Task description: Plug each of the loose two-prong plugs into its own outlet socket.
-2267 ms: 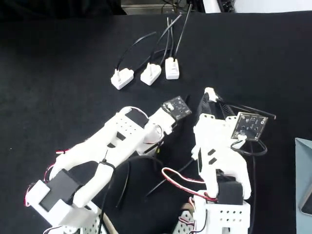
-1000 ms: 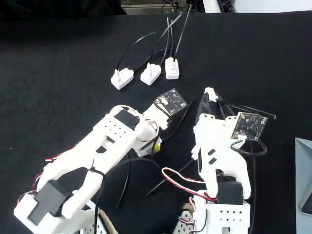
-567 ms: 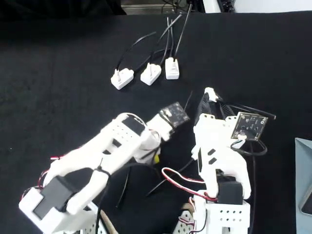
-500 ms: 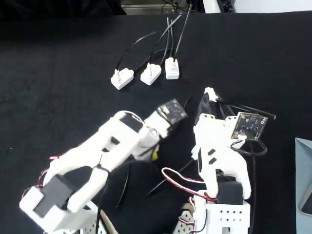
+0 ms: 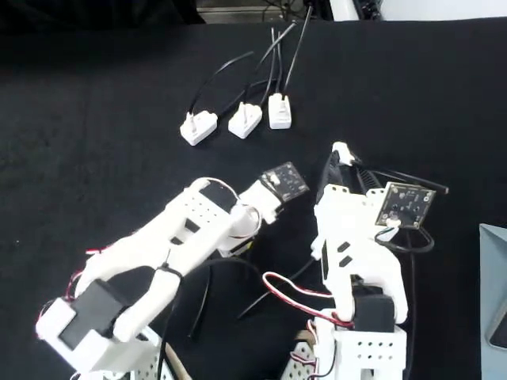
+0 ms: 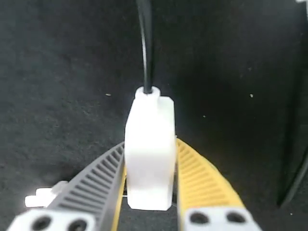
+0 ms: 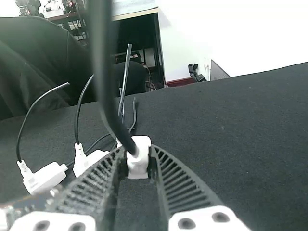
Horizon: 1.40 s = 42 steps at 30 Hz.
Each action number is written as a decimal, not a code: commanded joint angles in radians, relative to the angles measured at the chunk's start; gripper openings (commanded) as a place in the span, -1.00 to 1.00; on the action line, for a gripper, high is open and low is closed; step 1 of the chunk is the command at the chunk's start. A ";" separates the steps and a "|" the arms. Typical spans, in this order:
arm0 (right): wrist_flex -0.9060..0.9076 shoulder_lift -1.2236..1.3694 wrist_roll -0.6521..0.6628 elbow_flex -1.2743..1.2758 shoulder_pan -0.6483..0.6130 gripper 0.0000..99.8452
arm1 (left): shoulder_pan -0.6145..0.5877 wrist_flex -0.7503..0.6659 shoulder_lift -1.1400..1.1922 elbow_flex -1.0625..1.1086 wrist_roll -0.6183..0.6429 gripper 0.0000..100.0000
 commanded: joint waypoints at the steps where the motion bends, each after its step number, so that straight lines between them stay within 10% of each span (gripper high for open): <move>1: -0.020 -0.004 -0.002 -0.051 -0.011 -0.97 | 0.001 0.011 -0.058 -0.031 -0.006 -0.87; 22: -0.017 -0.004 -0.002 -0.051 -0.011 -0.97 | -0.194 -0.074 0.100 -0.096 0.106 -0.51; 42: 0.135 -0.002 0.155 -0.102 -0.203 -0.97 | -0.343 0.364 -0.175 -0.409 0.112 -0.52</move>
